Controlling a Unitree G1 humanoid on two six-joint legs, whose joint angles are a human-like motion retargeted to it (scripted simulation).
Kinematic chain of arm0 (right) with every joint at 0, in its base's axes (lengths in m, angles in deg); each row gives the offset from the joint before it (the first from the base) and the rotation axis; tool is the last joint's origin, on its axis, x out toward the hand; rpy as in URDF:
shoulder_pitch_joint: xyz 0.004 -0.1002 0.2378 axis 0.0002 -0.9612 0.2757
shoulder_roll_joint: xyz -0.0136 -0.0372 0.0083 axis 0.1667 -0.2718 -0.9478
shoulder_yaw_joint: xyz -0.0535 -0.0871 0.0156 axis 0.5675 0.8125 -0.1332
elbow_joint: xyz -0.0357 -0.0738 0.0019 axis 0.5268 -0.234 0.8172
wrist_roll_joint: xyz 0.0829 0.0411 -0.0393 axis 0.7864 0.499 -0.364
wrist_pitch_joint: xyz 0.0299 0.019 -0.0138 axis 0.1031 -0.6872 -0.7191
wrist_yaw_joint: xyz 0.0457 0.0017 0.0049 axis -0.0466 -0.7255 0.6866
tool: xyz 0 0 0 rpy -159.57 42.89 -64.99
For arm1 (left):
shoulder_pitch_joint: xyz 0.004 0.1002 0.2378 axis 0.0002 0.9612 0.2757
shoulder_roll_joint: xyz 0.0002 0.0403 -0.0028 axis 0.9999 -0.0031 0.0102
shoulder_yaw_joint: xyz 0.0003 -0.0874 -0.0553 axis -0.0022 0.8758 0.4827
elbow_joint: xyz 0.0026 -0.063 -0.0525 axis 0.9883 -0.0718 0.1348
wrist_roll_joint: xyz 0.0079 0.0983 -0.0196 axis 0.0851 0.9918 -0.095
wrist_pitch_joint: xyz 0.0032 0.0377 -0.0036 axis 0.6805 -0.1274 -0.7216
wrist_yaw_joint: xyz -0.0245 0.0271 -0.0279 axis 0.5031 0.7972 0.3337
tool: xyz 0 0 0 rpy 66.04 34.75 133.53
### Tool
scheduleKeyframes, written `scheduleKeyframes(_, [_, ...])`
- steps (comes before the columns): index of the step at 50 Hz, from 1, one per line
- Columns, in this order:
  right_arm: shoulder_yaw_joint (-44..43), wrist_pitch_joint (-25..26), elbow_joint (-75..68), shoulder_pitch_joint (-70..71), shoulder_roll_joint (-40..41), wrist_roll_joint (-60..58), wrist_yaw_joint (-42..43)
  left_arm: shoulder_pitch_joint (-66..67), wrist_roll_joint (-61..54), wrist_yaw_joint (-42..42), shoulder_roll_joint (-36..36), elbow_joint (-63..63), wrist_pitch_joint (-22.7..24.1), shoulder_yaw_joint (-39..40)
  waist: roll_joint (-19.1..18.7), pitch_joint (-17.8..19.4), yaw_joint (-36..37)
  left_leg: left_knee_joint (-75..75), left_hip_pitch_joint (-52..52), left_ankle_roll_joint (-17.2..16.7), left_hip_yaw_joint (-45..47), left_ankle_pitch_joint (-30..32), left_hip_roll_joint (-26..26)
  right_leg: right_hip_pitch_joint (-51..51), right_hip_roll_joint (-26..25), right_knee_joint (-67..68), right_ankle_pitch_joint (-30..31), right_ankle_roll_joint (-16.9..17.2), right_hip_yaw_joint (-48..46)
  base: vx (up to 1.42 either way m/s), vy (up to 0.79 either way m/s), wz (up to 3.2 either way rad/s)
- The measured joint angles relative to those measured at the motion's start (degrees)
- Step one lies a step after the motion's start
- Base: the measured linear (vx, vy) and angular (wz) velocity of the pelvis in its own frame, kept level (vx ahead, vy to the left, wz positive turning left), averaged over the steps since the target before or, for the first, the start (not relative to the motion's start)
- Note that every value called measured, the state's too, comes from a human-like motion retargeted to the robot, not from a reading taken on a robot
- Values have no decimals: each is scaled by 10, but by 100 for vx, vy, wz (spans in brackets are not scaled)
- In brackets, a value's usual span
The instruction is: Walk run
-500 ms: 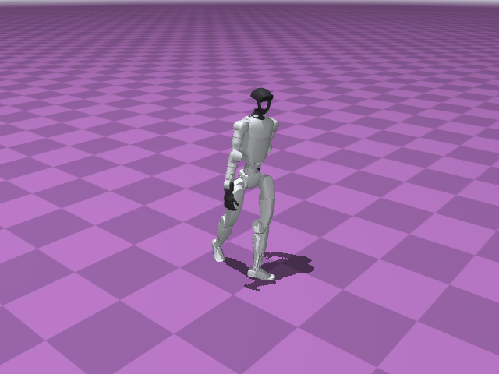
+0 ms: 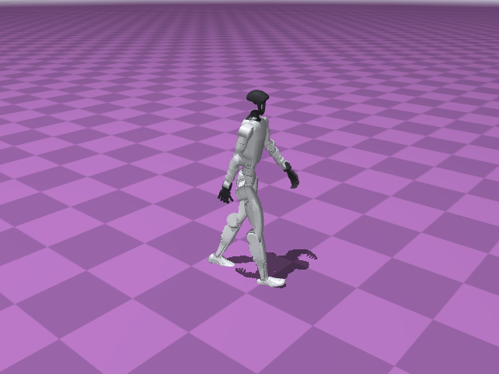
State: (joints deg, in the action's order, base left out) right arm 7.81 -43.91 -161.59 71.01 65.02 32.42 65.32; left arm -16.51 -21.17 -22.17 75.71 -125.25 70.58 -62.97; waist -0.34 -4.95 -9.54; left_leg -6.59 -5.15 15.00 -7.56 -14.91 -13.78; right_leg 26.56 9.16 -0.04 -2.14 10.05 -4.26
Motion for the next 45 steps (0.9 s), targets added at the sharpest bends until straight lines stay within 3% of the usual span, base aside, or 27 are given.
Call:
scheduleKeyframes(3, [5, 2, 0, 13, -16, -11, 5, 28, 10, 20, -19, -33, -3, 18, 6, -7, -5, -15, -22, 0, -4, 29, -14, 6, 4, 32, -5, 4, 24, 76, -37, 70])
scheduleKeyframes(5, [1, 2, 0, 22, -25, -12, 12, 55, 21, 31, -34, -71, -6, 30, 10, -19, -24, -39, -29, -12, -14, 70, -19, 1, 7, 64, 29, 2, 40, 96, -53, 139])
scheduleKeyframes(7, [-2, 0, 0, 27, -32, -1, 21, 90, 37, 45, -44, -123, -16, 43, 6, -27, -47, -99, -22, -30, -16, 147, -12, -24, 13, 77, 71, 0, 33, 88, -55, 127])
scheduleKeyframes(10, [-19, -2, 0, 48, -45, 32, 16, 135, 68, 72, -61, -207, -69, 58, -8, -18, -33, -252, 39, -79, 19, 310, 3, -48, -4, 118, 28, -13, 104, 79, -51, 66])
scheduleKeyframes(13, [-8, 22, 0, 89, -67, 60, -17, 181, 74, 85, -65, -271, -128, 80, 13, -18, -26, -387, 115, -78, 144, 397, 48, -87, 39, 120, 6, -38, -12, 71, -42, 49])
scheduleKeyframes(15, [-8, 44, 0, 124, -82, 73, -26, 221, 102, 58, -75, -275, -151, 91, 16, -18, -28, -437, 158, -44, 195, 325, 82, -110, 29, 119, -13, -46, -10, 56, -32, 83])
scheduleKeyframes(17, [-10, 39, 0, 157, -96, 79, -15, 256, 144, 33, -87, -275, -155, 98, 23, -12, -12, -456, 197, -30, 237, 246, 100, -139, 33, 102, -12, -48, -44, 61, -35, 33])
scheduleKeyframes(20, [-4, 5, 12, 196, -113, 86, 4, 302, 200, 24, -98, -269, -141, 105, 37, -2, 33, -425, 274, -62, 219, 173, 61, -177, 22, 73, -12, -53, -53, 66, -34, -18])
scheduleKeyframes(22, [10, -14, 41, 209, -124, 97, 3, 326, 215, 31, -98, -259, -131, 98, 35, 2, 58, -355, 310, -77, 204, 148, 48, -198, 4, 60, -19, -55, -65, 64, -30, 15])
scheduleKeyframes(28, [11, -41, 112, 233, -158, 101, 14, 358, 217, 63, -98, -262, -140, 118, 20, 16, 115, -82, 356, -62, 290, 121, 86, -269, -50, 29, -58, -55, -114, 58, -26, 47])
scheduleKeyframes(32, [3, -39, 107, 247, -164, 109, 28, 355, 136, 55, -102, -275, -166, 142, 21, 19, 110, 86, 349, -68, 310, 89, 40, -324, -73, 19, -64, -41, -156, 85, -24, 85])
scheduleKeyframes(34, [-2, -34, 95, 246, -157, 113, 28, 355, 102, 43, -110, -275, -167, 155, 31, 14, 116, 99, 333, -59, 343, 85, 39, -343, -72, 28, -49, -27, -158, 101, -20, 25])
scheduleKeyframes(37, [-6, -33, 80, 233, -137, 104, 15, 347, 66, 25, -125, -275, -147, 182, 47, 3, 143, 67, 312, -28, 384, 90, 52, -360, -63, 58, 14, 8, -130, 96, -13, -47])
scheduleKeyframes(40, [3, -42, 71, 199, -110, 66, -14, 331, 26, 8, -127, -275, -103, 200, 58, -20, 147, 37, 292, 0, 371, 109, 60, -365, -63, 108, 166, 26, -108, 129, -23, -11])
scheduleKeyframes(43, [12, -36, 54, 163, -80, 19, -1, 283, -31, 7, -113, -270, -89, 205, 28, -24, 127, -23, 282, 0, 318, 63, 98, -319, -79, 255, 294, -7, -99, 98, -7, 79])
scheduleKeyframes(45, [17, -32, 25, 145, -72, 7, 14, 244, -51, 38, -107, -240, -88, 190, 3, -15, 124, -28, 253, 0, 278, 48, 107, -276, -117, 351, 308, -15, -64, 86, -5, 126])
